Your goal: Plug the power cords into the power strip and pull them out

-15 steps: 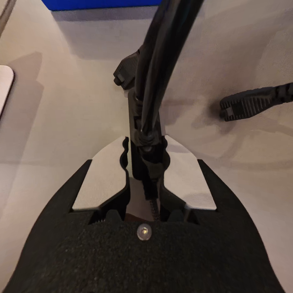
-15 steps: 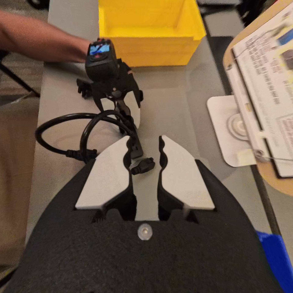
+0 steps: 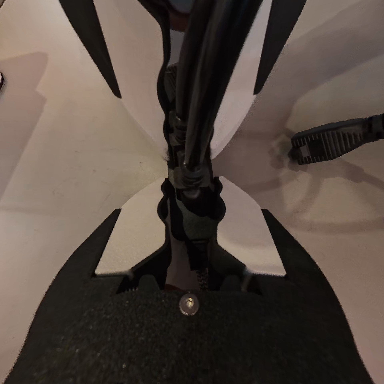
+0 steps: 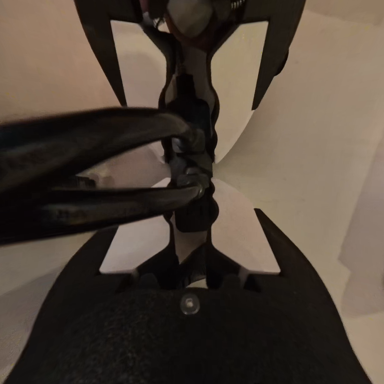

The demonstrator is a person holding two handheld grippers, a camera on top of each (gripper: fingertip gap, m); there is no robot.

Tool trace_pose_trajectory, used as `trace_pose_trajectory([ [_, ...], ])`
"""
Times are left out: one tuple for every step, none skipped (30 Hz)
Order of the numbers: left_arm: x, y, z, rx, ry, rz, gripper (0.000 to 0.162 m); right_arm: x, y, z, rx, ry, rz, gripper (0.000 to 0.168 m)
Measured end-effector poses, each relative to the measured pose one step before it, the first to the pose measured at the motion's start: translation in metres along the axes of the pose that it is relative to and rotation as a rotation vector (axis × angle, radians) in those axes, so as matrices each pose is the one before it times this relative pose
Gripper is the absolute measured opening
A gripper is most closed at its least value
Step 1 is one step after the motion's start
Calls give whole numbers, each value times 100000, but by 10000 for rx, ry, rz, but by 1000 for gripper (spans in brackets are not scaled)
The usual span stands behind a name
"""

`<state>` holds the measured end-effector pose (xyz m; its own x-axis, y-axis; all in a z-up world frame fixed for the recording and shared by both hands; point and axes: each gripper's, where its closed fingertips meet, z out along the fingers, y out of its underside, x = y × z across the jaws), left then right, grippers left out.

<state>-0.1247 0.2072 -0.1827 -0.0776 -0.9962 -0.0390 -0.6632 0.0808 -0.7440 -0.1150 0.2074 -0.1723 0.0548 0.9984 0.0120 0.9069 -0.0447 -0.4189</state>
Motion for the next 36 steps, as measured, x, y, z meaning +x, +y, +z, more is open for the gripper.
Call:
trace_pose_trajectory([
  [-24,-10,15,54,-36,4,42,207,-362,-55,271,192,-54,25],
  [-46,-4,24,48,-69,32,42,96,-157,-51,179,115,-76,25],
  [-29,-33,40,48,-59,35,42,13,53,-7,16,47,3,25],
  [-6,-25,44,67,-49,55,42,-102,77,-29,-83,27,-8,26],
  [0,-13,44,46,-37,79,43,-5,44,-42,-42,76,20,26],
  [37,-16,41,19,4,55,43,-30,20,-66,23,12,47,25],
  [76,-25,80,13,55,7,43,-64,49,-91,91,-112,111,24],
  [63,-41,89,-11,59,9,43,-23,61,-78,71,-106,116,24],
  [84,-36,61,14,69,18,44,-7,28,-86,116,-112,203,23],
  [50,-84,59,25,10,24,44,-73,37,-145,15,-94,33,23],
  [28,-60,23,-8,-20,39,44,-4,-21,-159,28,-2,27,23],
  [56,-80,41,43,18,-7,44,-86,66,-104,16,-14,-72,23],
  [14,-132,-8,89,18,-43,44,-72,-24,-227,69,-61,-1,23],
  [-33,-81,-27,67,38,-65,44,70,-106,-248,226,-39,113,23],
  [8,-5,15,18,53,-53,44,39,161,-32,86,-53,-1,23],
  [-24,-34,26,2,-5,5,44,74,-5,-128,142,-10,22,23],
  [17,42,53,-87,4,52,44,0,107,17,83,-52,18,23],
  [33,97,138,-139,11,59,44,-22,208,165,14,17,-57,23],
  [71,28,216,-90,9,70,44,-65,245,186,-165,118,-95,23],
  [71,-38,110,-45,60,13,44,-148,146,54,-198,33,-159,22],
  [-35,-51,44,-61,-5,40,44,-4,18,17,-189,43,-83,21],
  [17,-48,2,-14,3,10,44,-63,-142,-48,-108,60,-22,21],
  [74,-31,13,60,9,7,45,-92,13,-91,-98,-13,-84,21],
  [7,-33,-30,86,-7,-18,44,14,-13,-58,88,-21,39,21],
  [15,-12,-38,65,9,-16,44,4,-97,-106,161,-26,81,22],
  [-17,-35,-29,65,-17,6,44,-3,79,-80,17,4,-46,22],
  [-36,-80,-85,87,-15,-18,44,77,-30,-220,220,-34,83,23],
  [-12,-5,-43,27,12,-51,44,4,-157,-154,452,-136,279,23],
  [5,75,75,-69,-15,40,45,90,198,104,273,-28,161,23],
  [64,61,74,-105,-27,134,44,-13,222,108,50,63,-42,24],
  [59,17,65,-60,7,54,44,-116,40,47,15,41,-24,24],
  [4,44,138,-106,1,22,45,7,87,90,-78,51,31,23],
  [-24,-3,51,-160,-41,90,44,-4,-74,140,-148,36,20,22],
  [-27,-5,11,-151,-39,87,44,43,18,29,-400,69,-77,22],
  [-30,-7,20,-66,-18,28,44,18,39,9,-424,105,-170,21],
  [-3,-13,13,-2,-11,9,44,14,24,-6,-265,80,-64,21],
])
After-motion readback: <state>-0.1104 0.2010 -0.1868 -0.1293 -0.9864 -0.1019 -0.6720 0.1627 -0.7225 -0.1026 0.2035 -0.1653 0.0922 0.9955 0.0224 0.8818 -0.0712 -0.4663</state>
